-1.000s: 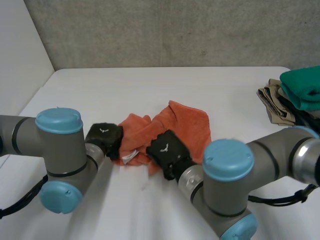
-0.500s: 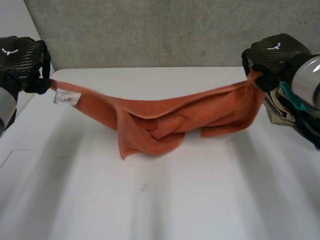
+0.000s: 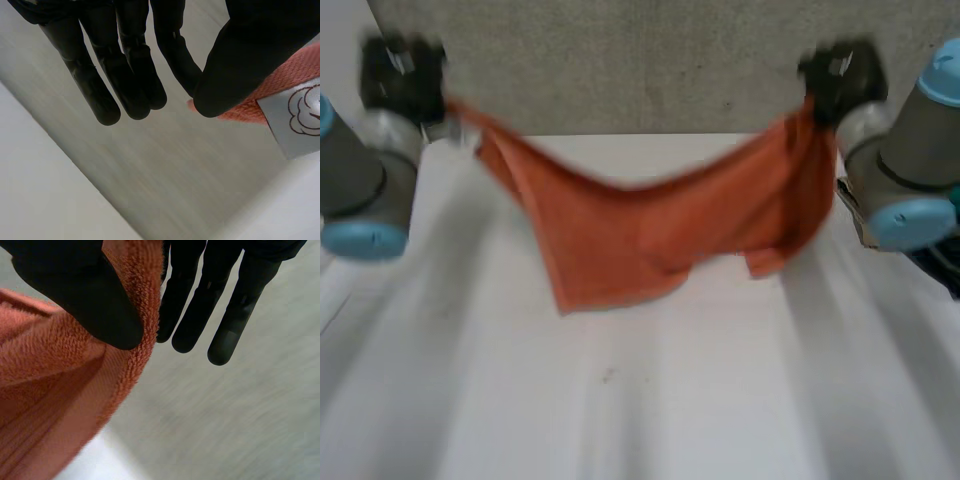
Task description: Fold the laundry.
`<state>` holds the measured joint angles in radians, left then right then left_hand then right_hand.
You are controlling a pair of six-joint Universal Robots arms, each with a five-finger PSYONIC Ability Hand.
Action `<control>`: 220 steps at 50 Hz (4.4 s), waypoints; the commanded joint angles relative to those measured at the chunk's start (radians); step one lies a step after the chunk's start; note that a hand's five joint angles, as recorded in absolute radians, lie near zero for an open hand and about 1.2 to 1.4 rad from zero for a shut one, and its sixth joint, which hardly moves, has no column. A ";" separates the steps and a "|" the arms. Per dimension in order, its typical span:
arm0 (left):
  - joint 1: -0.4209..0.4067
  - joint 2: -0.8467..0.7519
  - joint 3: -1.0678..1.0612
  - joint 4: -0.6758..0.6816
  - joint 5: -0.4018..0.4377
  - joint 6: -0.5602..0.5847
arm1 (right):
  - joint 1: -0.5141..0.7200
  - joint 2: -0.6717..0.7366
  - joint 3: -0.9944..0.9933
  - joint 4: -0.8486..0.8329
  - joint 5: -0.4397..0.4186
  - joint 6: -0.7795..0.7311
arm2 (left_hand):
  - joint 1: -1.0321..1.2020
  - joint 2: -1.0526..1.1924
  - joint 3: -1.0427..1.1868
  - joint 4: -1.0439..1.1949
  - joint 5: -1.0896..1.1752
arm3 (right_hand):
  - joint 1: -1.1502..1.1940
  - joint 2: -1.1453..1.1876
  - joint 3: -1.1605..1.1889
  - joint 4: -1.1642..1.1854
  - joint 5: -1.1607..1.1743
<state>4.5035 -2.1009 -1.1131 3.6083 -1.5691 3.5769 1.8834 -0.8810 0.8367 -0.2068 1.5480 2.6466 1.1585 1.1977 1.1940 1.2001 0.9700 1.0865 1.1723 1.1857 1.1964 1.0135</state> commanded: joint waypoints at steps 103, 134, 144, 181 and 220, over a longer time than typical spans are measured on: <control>-0.053 0.239 -0.674 -0.014 0.097 -0.184 | 0.045 0.059 0.332 0.187 0.075 0.421 | -0.722 -0.761 -0.757 -0.763 -0.708 | -0.192 -0.278 -0.291 -0.302 -0.294; -0.078 0.177 -0.636 -0.005 0.092 -0.182 | 0.065 0.056 0.286 0.270 0.034 0.461 | -0.798 -0.837 -0.834 -0.840 -0.784 | 0.310 0.224 0.211 0.200 0.208; -0.102 0.047 -0.456 -0.014 0.054 -0.188 | 0.198 -0.311 0.326 0.277 -0.137 0.190 | -0.984 -1.023 -1.019 -1.026 -0.970 | 0.310 0.224 0.211 0.200 0.208; 0.028 0.310 -0.457 -0.203 0.027 -0.195 | 0.066 -0.494 0.254 0.414 -0.143 -0.055 | 0.238 0.199 0.202 0.196 0.252 | 0.310 0.224 0.211 0.200 0.208; 0.048 0.011 0.190 0.026 0.030 -0.052 | 0.132 0.099 -0.139 -0.475 0.003 -0.073 | 0.238 0.199 0.202 0.196 0.252 | 0.310 0.224 0.211 0.200 0.208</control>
<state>4.5419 -2.1805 -0.7872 3.6450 -1.5472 3.5629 2.0265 -0.7392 0.6427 -0.7407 1.6052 2.5440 1.1717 1.1969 1.1937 1.2033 0.9701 1.1357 1.1775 1.1888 1.1968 1.0049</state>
